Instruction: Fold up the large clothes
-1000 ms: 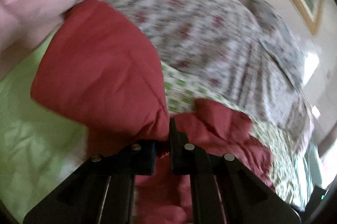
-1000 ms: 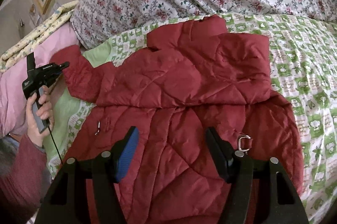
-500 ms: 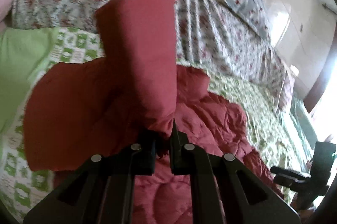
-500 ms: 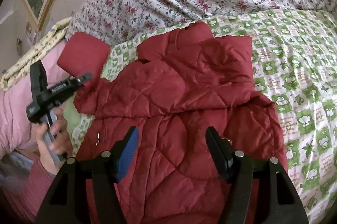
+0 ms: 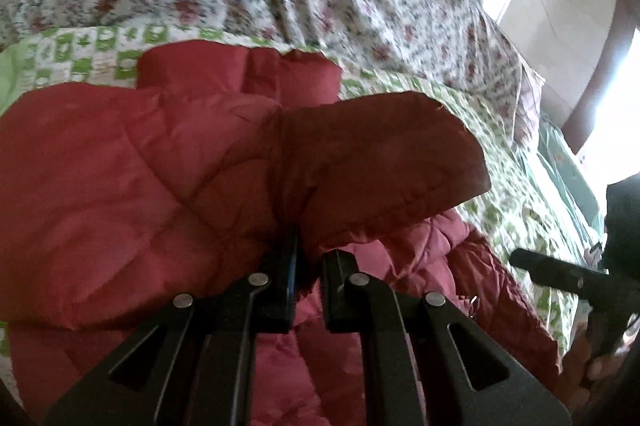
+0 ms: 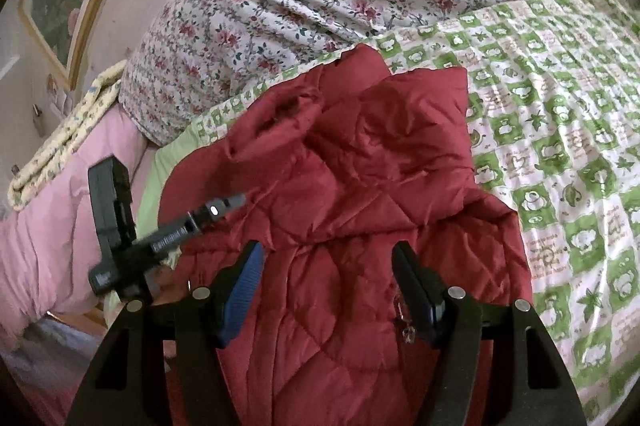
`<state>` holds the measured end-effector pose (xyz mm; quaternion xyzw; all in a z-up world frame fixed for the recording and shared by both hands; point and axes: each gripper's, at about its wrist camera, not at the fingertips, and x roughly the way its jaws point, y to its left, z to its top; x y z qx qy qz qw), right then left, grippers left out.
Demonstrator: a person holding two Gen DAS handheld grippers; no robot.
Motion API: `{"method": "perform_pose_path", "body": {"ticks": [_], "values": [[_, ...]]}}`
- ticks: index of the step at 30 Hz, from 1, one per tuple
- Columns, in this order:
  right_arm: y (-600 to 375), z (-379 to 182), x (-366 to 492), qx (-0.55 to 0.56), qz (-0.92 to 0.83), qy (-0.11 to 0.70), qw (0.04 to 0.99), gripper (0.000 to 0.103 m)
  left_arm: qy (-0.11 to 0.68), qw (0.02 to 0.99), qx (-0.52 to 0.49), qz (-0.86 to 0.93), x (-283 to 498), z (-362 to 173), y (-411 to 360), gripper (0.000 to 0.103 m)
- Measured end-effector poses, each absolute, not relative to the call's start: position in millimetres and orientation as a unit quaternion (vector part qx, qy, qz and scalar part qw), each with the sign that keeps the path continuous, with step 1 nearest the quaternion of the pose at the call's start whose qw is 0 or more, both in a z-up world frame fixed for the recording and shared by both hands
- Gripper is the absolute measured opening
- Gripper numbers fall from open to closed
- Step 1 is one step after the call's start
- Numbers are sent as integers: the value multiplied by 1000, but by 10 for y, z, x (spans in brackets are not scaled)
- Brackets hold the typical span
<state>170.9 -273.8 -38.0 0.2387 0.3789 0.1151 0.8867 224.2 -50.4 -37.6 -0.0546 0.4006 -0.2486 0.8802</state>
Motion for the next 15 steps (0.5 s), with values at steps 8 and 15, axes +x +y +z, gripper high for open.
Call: {"method": "perform_pose_path", "body": {"ticks": [8,15], "values": [[-2939,-434,2152,312,143,375,861,69,417,869,-29,-264,2199,-518,-818,7],[-3037,-651,2568,360,147,395,832,79,422,866,-24,-267,2178,-559,-919,7]]}}
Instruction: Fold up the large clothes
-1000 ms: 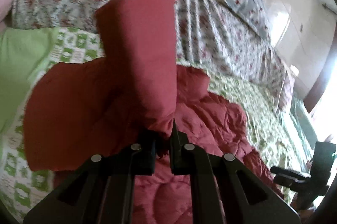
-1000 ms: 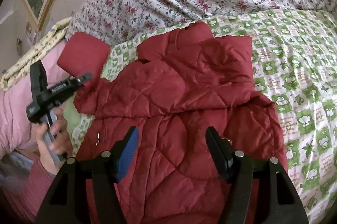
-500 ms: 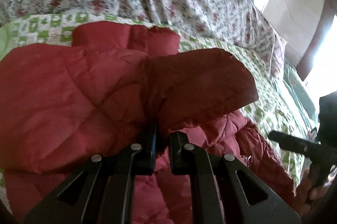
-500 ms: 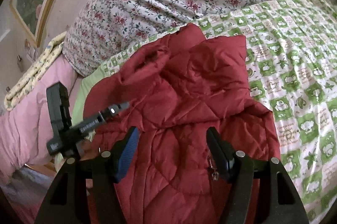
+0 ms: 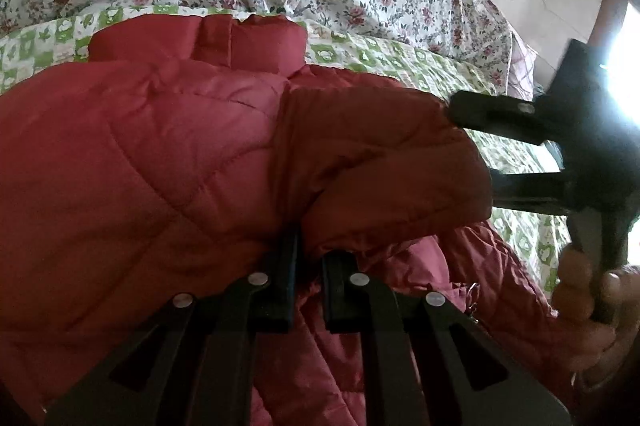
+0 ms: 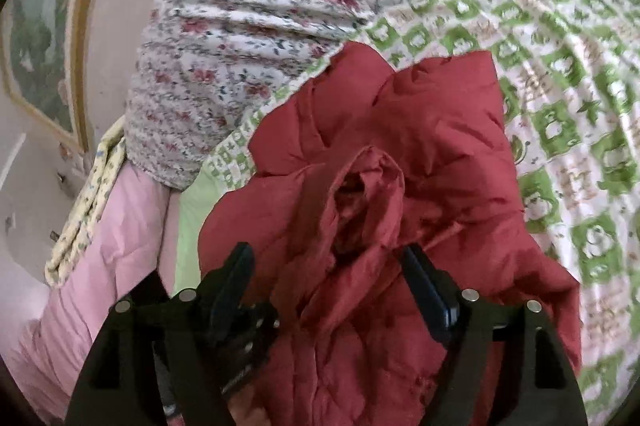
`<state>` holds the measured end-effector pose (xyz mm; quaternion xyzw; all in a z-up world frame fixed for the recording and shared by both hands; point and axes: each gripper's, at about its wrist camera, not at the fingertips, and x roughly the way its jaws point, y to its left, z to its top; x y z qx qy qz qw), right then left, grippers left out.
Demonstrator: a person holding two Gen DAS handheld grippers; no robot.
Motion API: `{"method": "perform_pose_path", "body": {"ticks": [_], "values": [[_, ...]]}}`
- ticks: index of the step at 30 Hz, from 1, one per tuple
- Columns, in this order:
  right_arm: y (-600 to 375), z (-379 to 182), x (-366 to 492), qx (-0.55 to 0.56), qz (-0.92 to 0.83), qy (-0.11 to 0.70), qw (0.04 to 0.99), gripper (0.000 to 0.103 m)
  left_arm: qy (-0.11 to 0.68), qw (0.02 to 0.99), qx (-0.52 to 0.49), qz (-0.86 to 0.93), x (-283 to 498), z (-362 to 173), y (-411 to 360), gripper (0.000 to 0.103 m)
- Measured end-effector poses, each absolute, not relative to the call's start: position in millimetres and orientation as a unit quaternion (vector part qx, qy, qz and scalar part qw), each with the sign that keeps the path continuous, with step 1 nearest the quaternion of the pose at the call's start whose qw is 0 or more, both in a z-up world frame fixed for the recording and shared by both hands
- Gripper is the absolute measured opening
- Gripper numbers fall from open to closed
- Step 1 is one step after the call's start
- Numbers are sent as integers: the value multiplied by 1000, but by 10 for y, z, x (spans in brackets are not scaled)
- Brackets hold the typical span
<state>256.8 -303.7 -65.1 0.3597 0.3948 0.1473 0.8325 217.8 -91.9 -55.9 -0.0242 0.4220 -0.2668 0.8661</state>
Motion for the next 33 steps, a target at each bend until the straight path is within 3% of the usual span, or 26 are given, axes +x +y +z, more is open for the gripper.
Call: {"method": "perform_pose_path", "body": {"ticks": [2,4,5,6,12,19,28,30,33], "values": [[-3015,-713,2656,359,147,403,829,70,426,864,-27,-268,2185,-576,-912,7],[-2986,-764,2716,350,141,415,828,39,431,861,-33,-267,2198,-577,-892,7],[-2966,-782,2737,347,137,419,828,18,435,860,-36,-266,2194,-572,-869,9],[-2964,-786,2744,346,136,418,829,16,435,860,-37,-266,2182,-559,-854,11],[-2902,-690,2731,302,120,409,853,10,426,860,-45,-276,2044,-337,-607,14],[-2997,-555,2673,265,102,395,874,9,404,898,-59,-166,2320,34,81,14],[-2987,-783,2706,224,59,418,878,8,474,859,-94,-168,2808,-547,421,14],[-2940,-743,2691,204,37,424,882,20,478,855,-107,-171,2823,-614,445,14],[-2804,-414,2505,163,11,376,912,21,480,854,-111,-169,2801,-645,443,14]]}}
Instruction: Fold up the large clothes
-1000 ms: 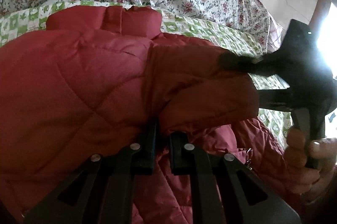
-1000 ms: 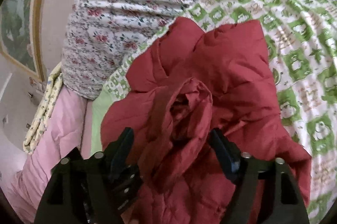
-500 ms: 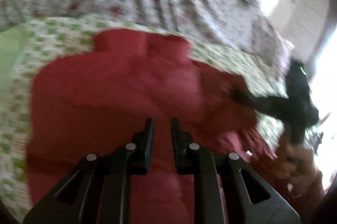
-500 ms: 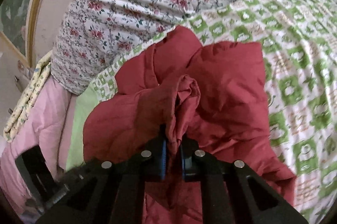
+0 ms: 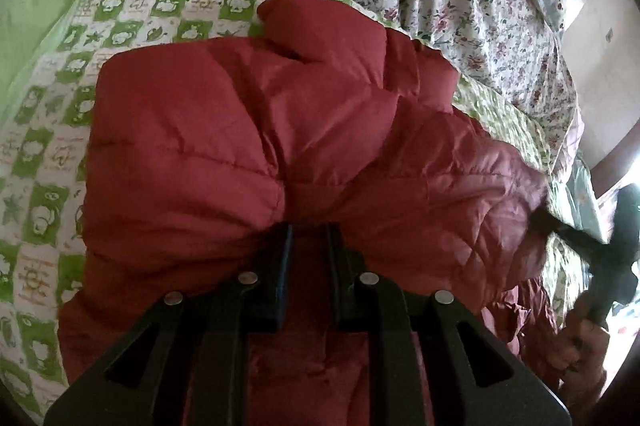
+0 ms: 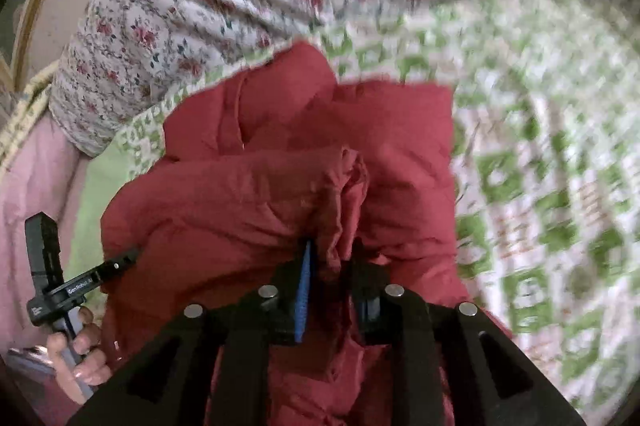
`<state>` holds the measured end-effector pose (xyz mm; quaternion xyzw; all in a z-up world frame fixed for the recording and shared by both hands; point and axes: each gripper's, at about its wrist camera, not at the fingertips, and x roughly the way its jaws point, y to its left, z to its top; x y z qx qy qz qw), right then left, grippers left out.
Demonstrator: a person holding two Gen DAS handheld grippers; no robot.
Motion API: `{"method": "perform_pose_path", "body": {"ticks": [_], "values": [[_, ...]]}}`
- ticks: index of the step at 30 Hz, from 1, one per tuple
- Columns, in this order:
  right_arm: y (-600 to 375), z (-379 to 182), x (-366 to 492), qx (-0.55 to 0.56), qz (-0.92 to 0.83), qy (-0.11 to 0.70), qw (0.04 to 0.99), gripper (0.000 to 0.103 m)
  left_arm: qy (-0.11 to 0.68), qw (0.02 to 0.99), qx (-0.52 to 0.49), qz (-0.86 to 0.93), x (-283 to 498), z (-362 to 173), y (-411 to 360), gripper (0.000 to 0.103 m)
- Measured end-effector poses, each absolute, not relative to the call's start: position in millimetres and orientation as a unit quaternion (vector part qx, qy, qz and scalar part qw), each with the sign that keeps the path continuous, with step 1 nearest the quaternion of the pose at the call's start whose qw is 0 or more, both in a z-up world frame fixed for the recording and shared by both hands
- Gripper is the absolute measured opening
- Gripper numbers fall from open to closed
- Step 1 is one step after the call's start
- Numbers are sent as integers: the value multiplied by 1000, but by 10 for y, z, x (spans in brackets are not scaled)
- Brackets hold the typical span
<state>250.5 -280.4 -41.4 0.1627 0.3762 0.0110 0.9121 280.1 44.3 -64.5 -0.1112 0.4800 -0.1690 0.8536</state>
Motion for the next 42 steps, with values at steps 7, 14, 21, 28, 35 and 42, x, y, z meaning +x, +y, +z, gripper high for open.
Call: {"method": "perform_pose_path", "body": {"ticks": [7,14,21,28,35,42], "values": [[-2250,-198,2431,52,35,356,932,52,483,858,-100,-145,2808,-641,374,14],[-2495,-157,2338,78,-13,328,941,48,480,863,-78,-135,2790,-645,329,14],[-2139,-316,2583,43,58,379,923,47,479,865,-80,-127,2777,-626,323,14],[-2453,-955,2887,87,33,451,888,46,443,888,-54,-109,2534,-366,450,14],[-2419,-1030,2883,89,35,443,892,46,484,866,-82,-93,2719,-700,664,13],[-2431,-1054,2827,90,37,434,895,46,484,868,-68,-87,2719,-727,603,13]]}}
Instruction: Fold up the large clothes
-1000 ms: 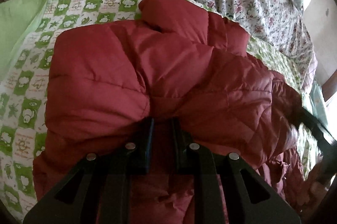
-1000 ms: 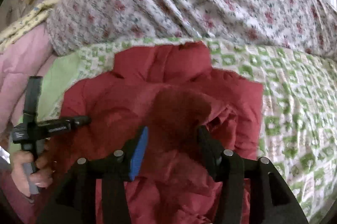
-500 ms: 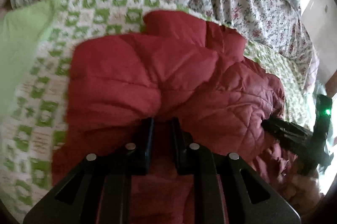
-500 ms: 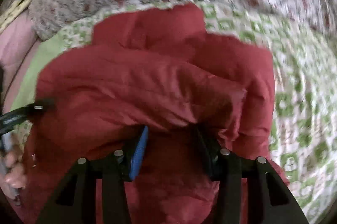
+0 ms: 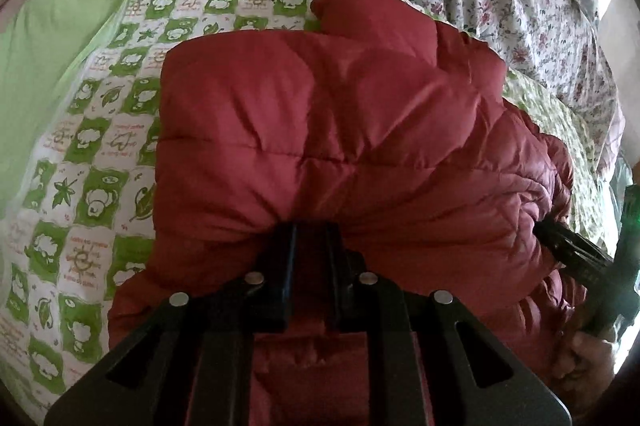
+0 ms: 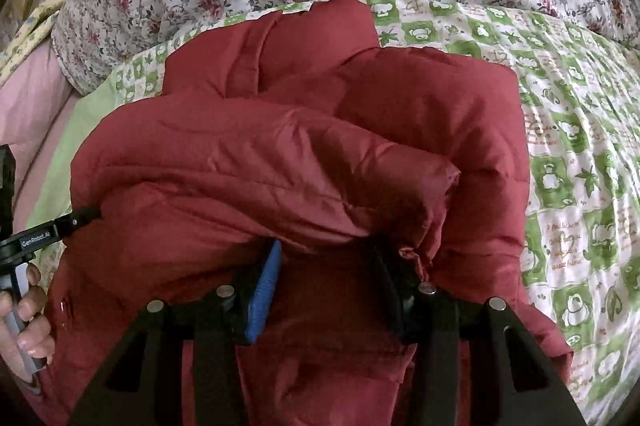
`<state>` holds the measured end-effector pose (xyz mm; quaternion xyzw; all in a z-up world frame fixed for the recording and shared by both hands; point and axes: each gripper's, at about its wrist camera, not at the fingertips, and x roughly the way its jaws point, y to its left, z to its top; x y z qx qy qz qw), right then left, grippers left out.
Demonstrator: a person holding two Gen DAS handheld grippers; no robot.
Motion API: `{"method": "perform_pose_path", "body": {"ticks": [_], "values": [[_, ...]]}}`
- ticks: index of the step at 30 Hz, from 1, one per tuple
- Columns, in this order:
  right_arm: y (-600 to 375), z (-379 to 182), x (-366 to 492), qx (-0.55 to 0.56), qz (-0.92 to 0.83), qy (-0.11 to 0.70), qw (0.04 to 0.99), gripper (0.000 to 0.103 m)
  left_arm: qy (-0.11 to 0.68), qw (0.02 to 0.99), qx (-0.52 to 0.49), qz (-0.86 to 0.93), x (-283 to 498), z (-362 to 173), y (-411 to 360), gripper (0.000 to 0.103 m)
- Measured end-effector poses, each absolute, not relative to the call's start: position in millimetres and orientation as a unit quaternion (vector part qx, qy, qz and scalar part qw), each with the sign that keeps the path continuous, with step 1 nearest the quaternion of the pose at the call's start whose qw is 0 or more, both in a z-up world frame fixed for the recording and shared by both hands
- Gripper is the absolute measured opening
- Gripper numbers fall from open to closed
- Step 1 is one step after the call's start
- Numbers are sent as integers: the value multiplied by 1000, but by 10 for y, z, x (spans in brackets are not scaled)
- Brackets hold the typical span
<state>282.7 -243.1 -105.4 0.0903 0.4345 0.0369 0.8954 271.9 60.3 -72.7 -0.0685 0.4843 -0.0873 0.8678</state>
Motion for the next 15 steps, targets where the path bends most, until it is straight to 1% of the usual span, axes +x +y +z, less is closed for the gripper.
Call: {"method": "perform_pose_path", "body": {"ticks": [4,6,9,15], "values": [[-2437,-1036,2813,95,38,433,896,46,487,865,-83,-88,2673,-663,642,13],[-2434,-983,2762,96,41,434,895,47,482,869,-69,-86,2619,-620,640,13],[-2444,-857,2611,109,38,432,894,49,484,870,-46,-82,2617,-629,607,13],[-2482,-545,2127,129,50,412,901,51,483,870,-63,-74,2579,-561,631,13]]}}
